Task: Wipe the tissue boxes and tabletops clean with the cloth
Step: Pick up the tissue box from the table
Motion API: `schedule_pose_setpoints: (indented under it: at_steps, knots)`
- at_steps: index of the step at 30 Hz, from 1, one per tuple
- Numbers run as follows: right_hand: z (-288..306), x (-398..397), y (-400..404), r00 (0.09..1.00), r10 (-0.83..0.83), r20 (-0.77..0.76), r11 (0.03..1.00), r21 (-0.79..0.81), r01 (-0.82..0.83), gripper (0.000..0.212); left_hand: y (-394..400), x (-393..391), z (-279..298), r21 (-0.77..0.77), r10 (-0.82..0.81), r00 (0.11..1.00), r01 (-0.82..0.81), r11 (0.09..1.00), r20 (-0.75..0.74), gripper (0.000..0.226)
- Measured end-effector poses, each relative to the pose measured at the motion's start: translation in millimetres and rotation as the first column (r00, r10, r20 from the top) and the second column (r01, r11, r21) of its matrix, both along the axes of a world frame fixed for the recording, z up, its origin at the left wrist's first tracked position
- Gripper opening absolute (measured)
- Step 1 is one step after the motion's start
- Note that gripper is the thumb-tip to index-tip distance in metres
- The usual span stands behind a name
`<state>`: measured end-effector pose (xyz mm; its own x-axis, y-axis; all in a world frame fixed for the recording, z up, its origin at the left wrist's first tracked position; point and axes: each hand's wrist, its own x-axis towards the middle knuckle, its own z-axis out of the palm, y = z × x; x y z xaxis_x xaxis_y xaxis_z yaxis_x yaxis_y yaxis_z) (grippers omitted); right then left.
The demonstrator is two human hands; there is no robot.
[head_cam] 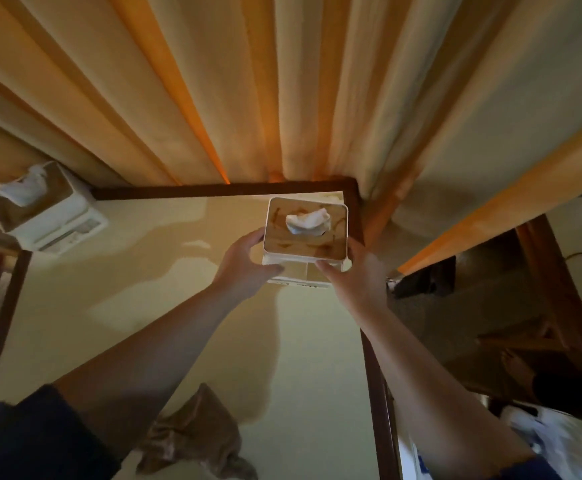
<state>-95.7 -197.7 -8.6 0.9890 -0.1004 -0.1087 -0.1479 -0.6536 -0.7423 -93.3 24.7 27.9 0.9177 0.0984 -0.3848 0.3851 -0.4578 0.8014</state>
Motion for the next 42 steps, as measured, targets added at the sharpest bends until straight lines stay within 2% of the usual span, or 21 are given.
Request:
schedule_pose_setpoints:
  at_steps: [5,8,13,19,22,28,30,31,33,35,37,39,42]
  knots:
    - [-0.6,-73.9,16.6,0.999,0.032,-0.011,0.999,-0.015,-0.032,0.053,28.8,-84.8,-6.1,-0.02,0.027,1.0,-0.027,0.999,0.0,0.075]
    - [-4.5,-116.1,28.1,0.999,0.036,-0.038,0.999,0.039,-0.034,0.063,39.4,-134.3,-7.7,-0.026,0.073,0.997,-0.072,0.997,0.035,0.07]
    - [-9.7,-172.0,45.1,0.996,0.034,-0.086,0.997,0.073,-0.027,0.052,60.0,-191.9,-17.8,-0.045,0.089,0.996,-0.089,0.995,0.001,0.063]
    - [-21.2,-204.3,53.0,0.987,0.05,-0.151,0.998,0.03,-0.046,0.055,73.8,-224.5,-37.3,-0.02,0.052,0.996,-0.054,0.998,-0.073,0.063]
    - [-20.3,-213.0,57.1,0.985,0.048,-0.168,0.998,0.039,-0.042,0.046,77.7,-235.3,-47.1,-0.006,0.003,0.993,-0.004,1.0,-0.115,0.065]
    - [-31.6,-226.3,57.3,0.986,0.049,-0.157,0.999,0.016,-0.047,0.07,83.6,-246.0,-60.4,0.028,-0.112,0.982,0.117,0.993,-0.151,0.077]
    - [-28.1,-232.4,60.6,0.989,-0.021,-0.144,1.0,-0.005,0.02,0.079,93.9,-251.5,-64.9,0.079,-0.136,0.972,0.154,0.985,-0.193,0.075]
    - [-22.8,-238.4,64.1,0.991,-0.065,-0.118,0.998,-0.01,0.064,0.077,100.1,-255.0,-66.2,0.134,-0.158,0.964,0.189,0.973,-0.212,0.074]
    - [-16.1,-255.7,72.3,0.995,-0.104,-0.001,0.994,-0.03,0.104,0.055,114.4,-264.4,-68.8,0.289,-0.238,0.938,0.308,0.906,-0.253,0.075]
    - [-14.7,-276.0,82.0,1.0,0.001,0.002,0.999,-0.048,-0.001,0.03,131.6,-277.7,-71.2,0.42,-0.306,0.896,0.424,0.802,-0.321,0.075]
    - [-16.6,-295.0,96.4,0.963,0.195,-0.186,0.976,-0.055,-0.208,0.021,152.8,-294.1,-80.1,0.485,-0.346,0.873,0.48,0.731,-0.343,0.065]
    - [-25.6,-313.4,113.7,0.881,0.329,-0.339,0.931,-0.041,-0.364,0.023,174.9,-311.2,-95.2,0.512,-0.394,0.871,0.492,0.705,-0.294,0.047]
    - [-37.9,-333.4,142.4,0.83,0.397,-0.391,0.888,-0.064,-0.455,0.028,195.4,-325.9,-95.2,0.529,-0.435,0.869,0.49,0.693,-0.235,0.016]
